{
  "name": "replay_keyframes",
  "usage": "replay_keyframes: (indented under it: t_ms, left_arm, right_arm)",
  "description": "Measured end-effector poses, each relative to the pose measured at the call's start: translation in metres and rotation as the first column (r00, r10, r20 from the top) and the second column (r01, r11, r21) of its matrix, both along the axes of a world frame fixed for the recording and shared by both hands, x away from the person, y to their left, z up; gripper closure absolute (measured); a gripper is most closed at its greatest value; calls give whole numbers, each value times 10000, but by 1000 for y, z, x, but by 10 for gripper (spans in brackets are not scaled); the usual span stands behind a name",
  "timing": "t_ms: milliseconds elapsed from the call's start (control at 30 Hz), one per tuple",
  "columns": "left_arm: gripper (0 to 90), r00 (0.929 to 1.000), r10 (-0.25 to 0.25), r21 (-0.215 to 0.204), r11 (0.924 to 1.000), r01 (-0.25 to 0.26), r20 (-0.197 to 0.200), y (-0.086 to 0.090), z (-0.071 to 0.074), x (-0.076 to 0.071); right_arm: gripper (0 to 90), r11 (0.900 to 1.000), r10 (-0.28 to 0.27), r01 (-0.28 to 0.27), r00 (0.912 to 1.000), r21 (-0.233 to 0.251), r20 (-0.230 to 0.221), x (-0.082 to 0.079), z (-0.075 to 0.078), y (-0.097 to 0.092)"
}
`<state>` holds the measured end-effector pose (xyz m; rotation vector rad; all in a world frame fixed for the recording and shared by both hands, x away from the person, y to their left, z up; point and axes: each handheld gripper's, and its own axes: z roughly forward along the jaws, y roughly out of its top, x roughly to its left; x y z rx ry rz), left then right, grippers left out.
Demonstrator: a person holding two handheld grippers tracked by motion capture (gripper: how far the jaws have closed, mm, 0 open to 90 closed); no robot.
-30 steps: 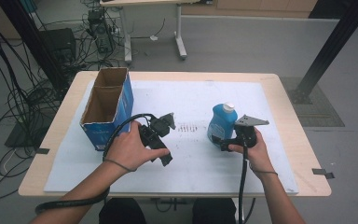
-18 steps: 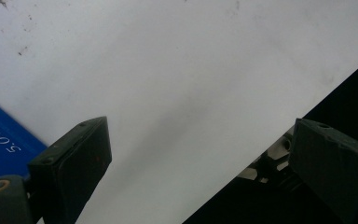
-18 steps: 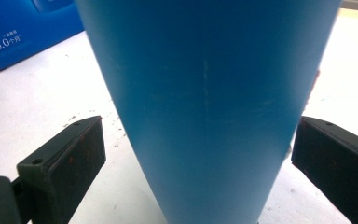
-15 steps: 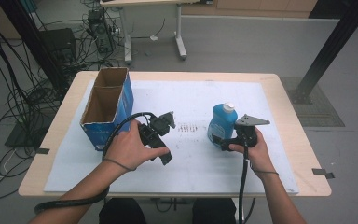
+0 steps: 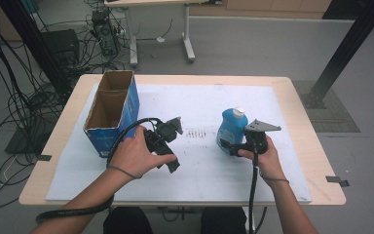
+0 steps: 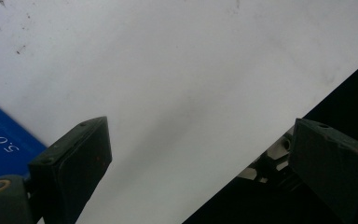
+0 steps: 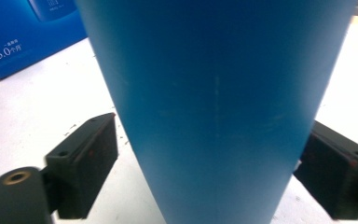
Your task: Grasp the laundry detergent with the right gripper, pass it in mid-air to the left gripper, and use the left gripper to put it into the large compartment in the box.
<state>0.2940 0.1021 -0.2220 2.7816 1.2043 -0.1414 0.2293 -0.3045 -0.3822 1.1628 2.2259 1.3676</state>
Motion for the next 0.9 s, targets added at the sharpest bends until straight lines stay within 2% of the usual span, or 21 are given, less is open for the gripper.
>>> replay_keyframes:
  t_ms: [200,233,633,900]
  left_arm:
    - [65,10000,-48,-1,10000,48,7,-1,0,-1]
    - [66,10000,-35,-5,10000,35,6,-1,0,-1]
    - [67,10000,-63,-32,10000,63,7,-2,0,-1]
    - [67,10000,-58,-20,10000,58,36,-2,1,-1]
  right_arm:
    - [248,9999,-127,127,9999,4,66,-2,-1,0]
    - [289,9999,-149,148,9999,15,85,-2,-1,0]
    - [375,9993,-359,361,9991,-77,242,-5,-3,2]
    - [396,9990,-396,403,9987,-210,319,-7,-2,5]
